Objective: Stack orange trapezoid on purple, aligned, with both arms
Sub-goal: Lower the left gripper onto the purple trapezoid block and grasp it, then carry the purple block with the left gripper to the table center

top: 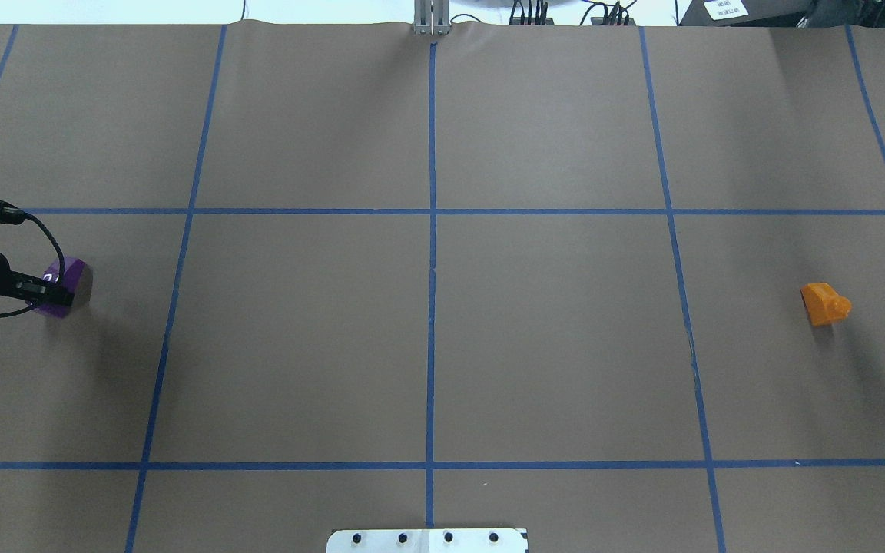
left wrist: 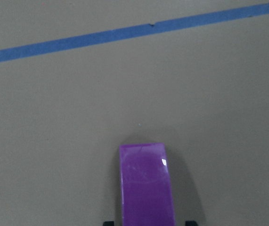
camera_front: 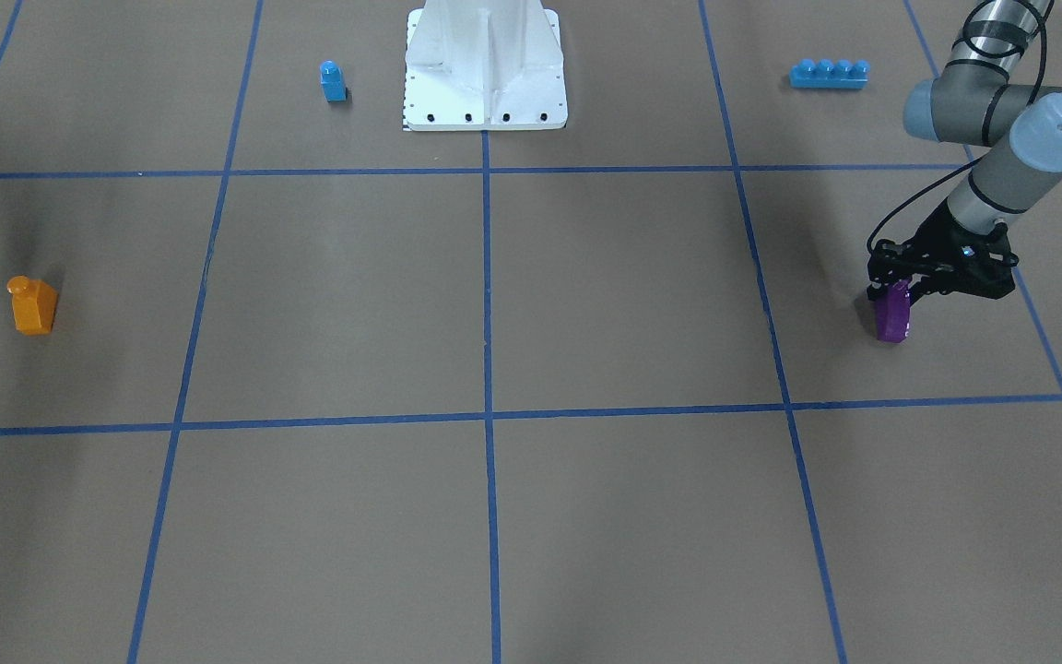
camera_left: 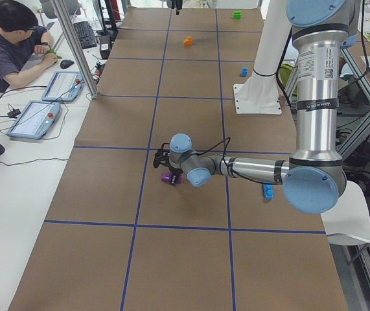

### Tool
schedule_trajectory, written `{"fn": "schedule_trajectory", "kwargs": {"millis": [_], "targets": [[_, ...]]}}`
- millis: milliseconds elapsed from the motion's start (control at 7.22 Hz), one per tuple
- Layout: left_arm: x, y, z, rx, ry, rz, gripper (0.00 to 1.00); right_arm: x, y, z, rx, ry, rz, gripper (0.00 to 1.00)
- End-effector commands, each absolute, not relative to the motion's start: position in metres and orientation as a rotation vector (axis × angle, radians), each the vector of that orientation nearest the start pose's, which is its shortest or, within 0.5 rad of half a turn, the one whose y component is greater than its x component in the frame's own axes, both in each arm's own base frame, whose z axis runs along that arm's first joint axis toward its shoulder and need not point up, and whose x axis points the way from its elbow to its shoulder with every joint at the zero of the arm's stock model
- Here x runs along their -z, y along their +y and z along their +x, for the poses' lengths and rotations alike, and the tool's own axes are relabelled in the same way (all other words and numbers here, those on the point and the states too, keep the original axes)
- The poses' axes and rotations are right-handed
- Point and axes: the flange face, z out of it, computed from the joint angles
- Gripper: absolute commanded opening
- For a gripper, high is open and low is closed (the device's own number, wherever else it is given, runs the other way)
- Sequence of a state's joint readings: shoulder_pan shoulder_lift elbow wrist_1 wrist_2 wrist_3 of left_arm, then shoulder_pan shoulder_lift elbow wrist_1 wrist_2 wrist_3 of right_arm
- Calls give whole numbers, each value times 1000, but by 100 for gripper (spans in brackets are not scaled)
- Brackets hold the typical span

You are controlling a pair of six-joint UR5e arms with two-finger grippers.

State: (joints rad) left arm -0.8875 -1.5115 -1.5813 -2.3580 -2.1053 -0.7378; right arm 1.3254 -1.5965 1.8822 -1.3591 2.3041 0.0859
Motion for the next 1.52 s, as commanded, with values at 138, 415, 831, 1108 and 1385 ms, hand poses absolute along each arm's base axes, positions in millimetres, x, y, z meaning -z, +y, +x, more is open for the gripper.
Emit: {"fn": "schedule_trajectory", "kwargs": {"millis": [138, 415, 831, 1108, 1385], "targets": [[-595, -439, 251, -136, 828, 188, 26, -495, -489, -54, 331, -789, 349, 100], [-587, -441, 250, -124, 808, 192, 0, -496, -489, -54, 331, -789, 348, 100], [-453, -453, 264, -78, 730, 153, 0, -498, -488, -57, 335, -791, 341, 100], [-367, -440, 369, -52, 841, 99, 0, -498, -488, -58, 336, -791, 340, 100], [-249, -418, 487, -7, 828, 48, 0, -501, -489, -58, 334, -789, 335, 100]]}}
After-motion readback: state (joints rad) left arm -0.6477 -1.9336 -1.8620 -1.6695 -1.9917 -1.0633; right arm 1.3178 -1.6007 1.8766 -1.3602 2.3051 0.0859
